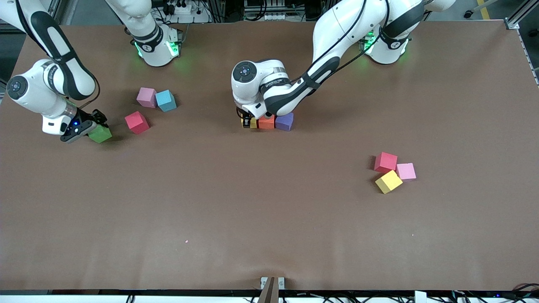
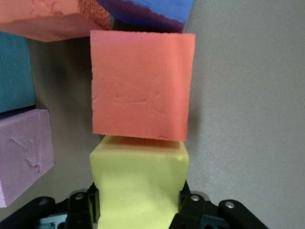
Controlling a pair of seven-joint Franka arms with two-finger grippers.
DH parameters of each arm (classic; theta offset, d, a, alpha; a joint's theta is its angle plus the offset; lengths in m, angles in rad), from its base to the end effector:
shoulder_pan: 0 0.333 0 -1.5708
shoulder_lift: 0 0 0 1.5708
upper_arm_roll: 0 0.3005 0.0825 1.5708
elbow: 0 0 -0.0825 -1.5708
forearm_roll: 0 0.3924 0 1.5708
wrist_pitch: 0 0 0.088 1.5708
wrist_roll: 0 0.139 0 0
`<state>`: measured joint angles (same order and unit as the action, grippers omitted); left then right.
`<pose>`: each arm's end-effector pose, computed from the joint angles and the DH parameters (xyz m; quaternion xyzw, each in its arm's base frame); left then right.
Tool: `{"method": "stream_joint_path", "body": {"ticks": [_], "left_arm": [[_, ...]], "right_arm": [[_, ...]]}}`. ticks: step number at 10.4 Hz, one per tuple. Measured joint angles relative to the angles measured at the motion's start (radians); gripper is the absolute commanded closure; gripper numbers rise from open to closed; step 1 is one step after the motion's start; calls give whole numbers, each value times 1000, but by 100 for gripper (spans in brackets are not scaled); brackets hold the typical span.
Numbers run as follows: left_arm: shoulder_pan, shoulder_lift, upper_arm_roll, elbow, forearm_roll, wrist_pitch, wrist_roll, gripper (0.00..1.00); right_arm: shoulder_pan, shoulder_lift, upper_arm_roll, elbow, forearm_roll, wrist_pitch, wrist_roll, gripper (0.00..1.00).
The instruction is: Form number 2 with 11 blocks
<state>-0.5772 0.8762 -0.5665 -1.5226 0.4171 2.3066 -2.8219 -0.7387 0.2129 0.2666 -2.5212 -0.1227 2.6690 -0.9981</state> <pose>0.3518 -0.6151 0.1531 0.7017 0.7097 -0.0621 0.0064 0.4102 -0.1983 0.1410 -0.9500 -0.3110 0.0192 0.0194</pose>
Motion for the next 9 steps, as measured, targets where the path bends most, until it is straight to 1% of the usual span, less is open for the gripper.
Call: {"method": "stream_joint_path", "body": {"ticks": [1, 3, 7, 9], "left_arm": [[2, 0, 0, 0, 0, -2, 0, 59], [2, 0, 0, 0, 0, -4, 1, 59], [2, -3, 0, 0, 0, -24, 13, 59], [5, -5, 0, -1, 0, -34, 13, 59]], "right_arm": [[0, 0, 2, 3, 0, 4, -21, 68], [0, -10, 30, 11, 0, 14, -33, 69], [3, -64, 87, 19, 0, 12, -34, 69], [32, -89, 111, 24, 2, -3, -23, 69]]}}
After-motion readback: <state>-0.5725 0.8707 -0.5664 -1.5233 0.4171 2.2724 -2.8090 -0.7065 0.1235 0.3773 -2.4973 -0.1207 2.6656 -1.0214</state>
